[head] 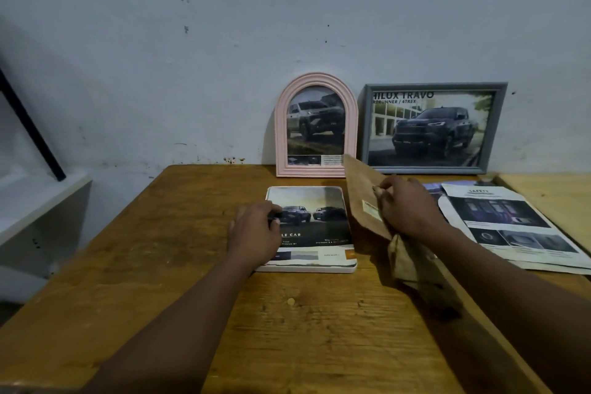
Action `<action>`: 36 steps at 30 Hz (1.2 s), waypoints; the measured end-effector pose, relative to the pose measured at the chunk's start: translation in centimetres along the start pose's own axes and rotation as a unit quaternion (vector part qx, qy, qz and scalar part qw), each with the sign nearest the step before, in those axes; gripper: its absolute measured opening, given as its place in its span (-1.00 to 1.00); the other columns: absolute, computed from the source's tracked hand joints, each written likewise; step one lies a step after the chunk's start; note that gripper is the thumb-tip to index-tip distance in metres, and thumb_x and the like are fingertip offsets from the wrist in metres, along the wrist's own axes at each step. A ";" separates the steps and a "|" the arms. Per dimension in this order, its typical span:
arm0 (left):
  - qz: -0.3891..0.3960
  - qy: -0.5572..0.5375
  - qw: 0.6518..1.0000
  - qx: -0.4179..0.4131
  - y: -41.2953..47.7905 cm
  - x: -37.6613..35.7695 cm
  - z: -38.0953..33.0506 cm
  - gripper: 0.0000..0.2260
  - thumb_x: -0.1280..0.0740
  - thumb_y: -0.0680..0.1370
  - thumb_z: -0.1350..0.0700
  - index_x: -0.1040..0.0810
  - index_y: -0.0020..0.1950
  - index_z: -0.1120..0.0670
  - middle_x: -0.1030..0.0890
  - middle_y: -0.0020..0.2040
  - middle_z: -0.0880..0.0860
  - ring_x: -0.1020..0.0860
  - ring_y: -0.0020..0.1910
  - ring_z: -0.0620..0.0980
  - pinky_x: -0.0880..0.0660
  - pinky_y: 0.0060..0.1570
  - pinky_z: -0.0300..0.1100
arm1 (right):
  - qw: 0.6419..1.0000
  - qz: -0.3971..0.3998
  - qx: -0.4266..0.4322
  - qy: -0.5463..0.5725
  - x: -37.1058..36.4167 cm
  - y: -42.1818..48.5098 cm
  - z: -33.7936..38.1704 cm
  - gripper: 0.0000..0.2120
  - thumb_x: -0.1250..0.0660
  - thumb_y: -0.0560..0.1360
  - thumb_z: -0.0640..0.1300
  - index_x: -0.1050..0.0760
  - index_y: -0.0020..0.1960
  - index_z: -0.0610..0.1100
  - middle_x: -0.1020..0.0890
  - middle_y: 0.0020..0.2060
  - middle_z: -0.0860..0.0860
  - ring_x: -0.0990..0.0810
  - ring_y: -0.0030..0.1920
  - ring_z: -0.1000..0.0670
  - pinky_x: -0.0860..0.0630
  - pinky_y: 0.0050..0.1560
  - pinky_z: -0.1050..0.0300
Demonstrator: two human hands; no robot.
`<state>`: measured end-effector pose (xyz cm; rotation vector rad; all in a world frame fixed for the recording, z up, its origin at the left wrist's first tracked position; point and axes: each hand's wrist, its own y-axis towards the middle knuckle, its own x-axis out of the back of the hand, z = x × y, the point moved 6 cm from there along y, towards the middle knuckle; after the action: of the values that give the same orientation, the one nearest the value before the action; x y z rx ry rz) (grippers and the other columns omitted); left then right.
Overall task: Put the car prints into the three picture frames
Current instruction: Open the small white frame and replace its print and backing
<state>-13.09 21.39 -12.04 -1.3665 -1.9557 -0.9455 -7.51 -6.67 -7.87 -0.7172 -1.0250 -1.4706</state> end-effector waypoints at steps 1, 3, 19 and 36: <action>0.001 -0.020 1.000 0.010 0.1 -0.1 0.3 -0.72 -0.36 0.60 0.16 -0.60 0.29 -0.07 -0.52 0.26 -0.01 -0.45 0.27 0.02 -0.47 0.29 0.06 | 1.000 0.008 0.014 -0.003 -0.3 0.0 1.4 -0.73 -0.21 0.62 0.08 -0.49 0.22 -0.02 -0.50 0.19 -0.13 -0.54 0.08 -0.12 -0.53 0.11 -0.11; 0.011 -0.071 0.997 0.029 0.3 -0.1 0.8 -0.66 -0.36 0.58 0.21 -0.57 0.30 -0.11 -0.50 0.31 0.02 -0.49 0.23 0.01 -0.55 0.23 0.07 | 0.998 0.033 0.042 -0.018 -1.4 -0.2 4.4 -0.72 -0.18 0.62 0.10 -0.48 0.20 -0.03 -0.48 0.18 -0.12 -0.53 0.07 -0.12 -0.53 0.11 -0.11; 0.031 -0.276 0.956 0.094 0.8 1.1 2.8 -0.53 -0.31 0.58 0.35 -0.49 0.44 -0.01 -0.57 0.30 -0.05 -0.53 0.25 -0.06 -0.59 -0.10 -0.23 | 0.983 0.094 0.106 -0.120 -7.2 -1.6 13.7 -0.59 -0.37 0.53 -0.02 -0.43 0.33 -0.13 -0.42 0.25 -0.18 -0.49 0.15 -0.21 -0.54 0.10 -0.08; -0.021 -0.090 0.996 0.006 0.9 0.5 1.6 -0.64 -0.35 0.59 0.21 -0.53 0.39 0.05 -0.51 0.36 0.01 -0.48 0.31 -0.01 -0.45 0.21 -0.18 | 0.995 0.062 0.074 -0.012 -6.4 0.1 9.9 -0.60 -0.23 0.57 0.13 -0.46 0.33 -0.02 -0.48 0.30 -0.08 -0.38 0.31 -0.12 -0.41 0.26 -0.09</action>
<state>-12.47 23.18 -12.42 -1.4518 -2.1277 -0.8534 -7.52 5.02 -9.25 -0.6821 -1.0764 -1.2685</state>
